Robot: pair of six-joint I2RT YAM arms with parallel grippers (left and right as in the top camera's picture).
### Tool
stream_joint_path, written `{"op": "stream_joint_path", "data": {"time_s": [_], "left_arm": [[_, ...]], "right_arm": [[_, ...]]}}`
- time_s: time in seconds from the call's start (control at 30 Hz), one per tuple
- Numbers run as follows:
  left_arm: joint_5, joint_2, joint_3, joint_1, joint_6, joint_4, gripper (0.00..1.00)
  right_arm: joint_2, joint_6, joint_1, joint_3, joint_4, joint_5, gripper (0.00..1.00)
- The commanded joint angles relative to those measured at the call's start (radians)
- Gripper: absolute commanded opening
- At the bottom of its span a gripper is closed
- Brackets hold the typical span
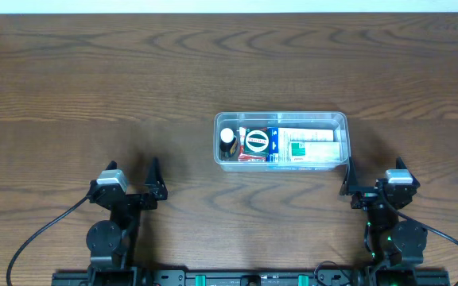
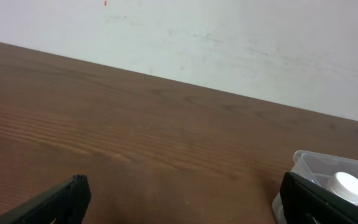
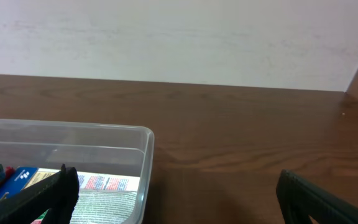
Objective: Pack container
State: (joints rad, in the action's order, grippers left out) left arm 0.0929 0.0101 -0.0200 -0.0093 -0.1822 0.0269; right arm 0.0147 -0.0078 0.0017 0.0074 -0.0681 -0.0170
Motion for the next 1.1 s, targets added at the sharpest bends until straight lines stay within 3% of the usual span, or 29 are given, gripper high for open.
{"op": "stream_joint_path", "data": {"time_s": [0.0, 0.13, 0.3, 1.07], "left_arm": [[0.004, -0.004, 0.016, 0.005, 0.014, 0.036, 0.98], [0.004, -0.004, 0.016, 0.005, 0.014, 0.036, 0.98], [0.004, -0.004, 0.016, 0.005, 0.014, 0.036, 0.98], [0.004, -0.005, 0.016, 0.005, 0.014, 0.036, 0.98]], "right_arm": [[-0.01, 0.0, -0.01, -0.002, -0.005, -0.005, 0.99], [-0.01, 0.006, -0.01, -0.002, -0.003, -0.021, 0.99], [-0.01, 0.129, -0.01, -0.002, 0.005, -0.1, 0.99], [-0.01, 0.13, -0.01, -0.002, 0.005, -0.099, 0.99]]}}
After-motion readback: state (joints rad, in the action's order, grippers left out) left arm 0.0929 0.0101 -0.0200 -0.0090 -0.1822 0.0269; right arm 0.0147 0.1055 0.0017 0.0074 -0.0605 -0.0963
